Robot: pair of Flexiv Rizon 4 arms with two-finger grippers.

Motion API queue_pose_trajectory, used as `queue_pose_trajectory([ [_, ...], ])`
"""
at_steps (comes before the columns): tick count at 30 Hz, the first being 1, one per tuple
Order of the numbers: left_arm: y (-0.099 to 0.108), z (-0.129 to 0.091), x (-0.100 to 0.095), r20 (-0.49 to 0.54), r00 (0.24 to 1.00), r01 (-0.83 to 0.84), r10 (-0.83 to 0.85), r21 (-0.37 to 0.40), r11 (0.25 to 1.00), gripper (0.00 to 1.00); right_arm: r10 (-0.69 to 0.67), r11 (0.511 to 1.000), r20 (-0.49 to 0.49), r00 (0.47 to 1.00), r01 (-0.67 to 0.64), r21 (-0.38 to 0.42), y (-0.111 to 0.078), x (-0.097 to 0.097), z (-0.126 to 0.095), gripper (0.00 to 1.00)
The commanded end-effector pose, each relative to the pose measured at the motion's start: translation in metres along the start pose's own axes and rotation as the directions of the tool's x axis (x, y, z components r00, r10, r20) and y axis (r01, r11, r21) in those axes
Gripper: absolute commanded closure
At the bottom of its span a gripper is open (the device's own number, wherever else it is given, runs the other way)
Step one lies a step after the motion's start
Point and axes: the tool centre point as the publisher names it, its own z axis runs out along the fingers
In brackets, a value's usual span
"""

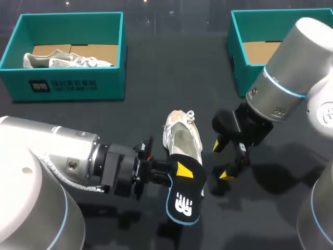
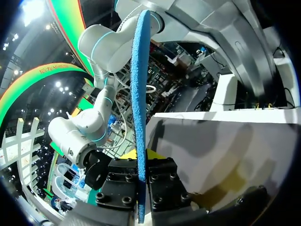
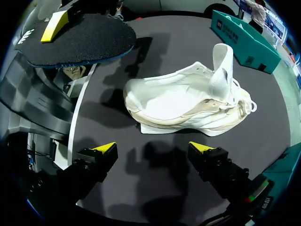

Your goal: Take the shoe out of the shoebox, open the shoe tongue, remove and reinsert the insole, then place the shoe into the shoebox

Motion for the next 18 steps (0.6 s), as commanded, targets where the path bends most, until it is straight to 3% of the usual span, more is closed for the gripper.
queue_pose_trajectory([
  [1,0.0024,0.0033,0.0044,0.034,0.999,0.015,-0.015,-0.012,1.000,1.00,-0.017,0.999,0.053,0.998,0.019,-0.030,-0.0092,0.0093,0.0052,0.00],
  [5,0.0084,0.0004,-0.0050,0.043,0.999,0.020,-0.019,-0.041,0.999,1.00,0.014,1.000,0.024,1.000,-0.014,0.024,-0.0085,0.0094,0.0081,0.00],
  [15,0.0090,0.0052,-0.0042,0.036,0.999,0.020,-0.018,-0.042,0.999,1.00,0.014,1.000,0.024,1.000,-0.014,0.024,-0.0085,0.0094,0.0081,0.00],
  [18,0.0112,0.0090,-0.0029,0.040,0.999,0.028,-0.026,-0.031,0.999,1.00,-0.001,1.000,0.082,0.997,0.000,0.020,-0.0079,0.0059,0.0083,0.00],
])
